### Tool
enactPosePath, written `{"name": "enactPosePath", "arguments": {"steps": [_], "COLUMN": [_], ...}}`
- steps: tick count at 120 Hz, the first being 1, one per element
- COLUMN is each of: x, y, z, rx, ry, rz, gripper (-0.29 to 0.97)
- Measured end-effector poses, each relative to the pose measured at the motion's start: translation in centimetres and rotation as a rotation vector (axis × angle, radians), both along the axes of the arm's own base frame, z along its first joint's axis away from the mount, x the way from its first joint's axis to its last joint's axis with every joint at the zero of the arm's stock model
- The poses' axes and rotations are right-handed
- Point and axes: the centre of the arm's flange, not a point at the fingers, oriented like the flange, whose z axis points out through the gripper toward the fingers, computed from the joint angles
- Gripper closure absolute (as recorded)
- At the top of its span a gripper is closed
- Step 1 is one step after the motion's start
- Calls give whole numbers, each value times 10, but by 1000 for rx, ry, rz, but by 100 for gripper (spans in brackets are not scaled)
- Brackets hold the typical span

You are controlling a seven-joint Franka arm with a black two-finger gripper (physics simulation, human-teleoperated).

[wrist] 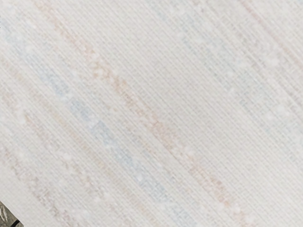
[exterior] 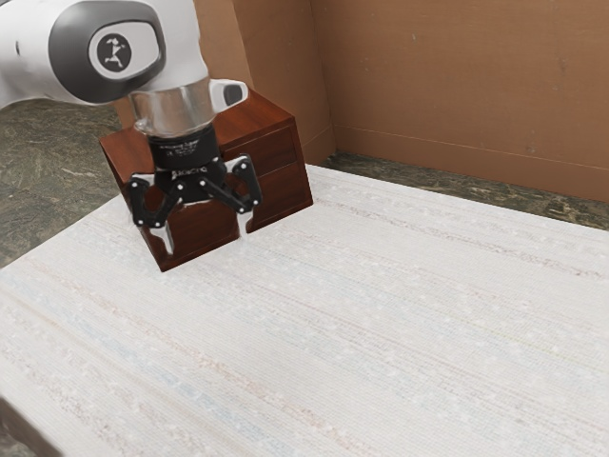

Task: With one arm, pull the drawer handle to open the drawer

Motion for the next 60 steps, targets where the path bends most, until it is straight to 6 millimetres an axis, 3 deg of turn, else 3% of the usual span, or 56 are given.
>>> {"name": "enactPosePath", "arguments": {"steps": [26, 41, 50, 60], "x": [5, 30, 67, 113], "y": [15, 13, 2, 38], "z": [14, -15, -42, -69], "rx": [17, 32, 71, 98], "ry": [-80, -54, -66, -120], "rz": [166, 139, 26, -81], "gripper": [0, 0, 0, 0]}}
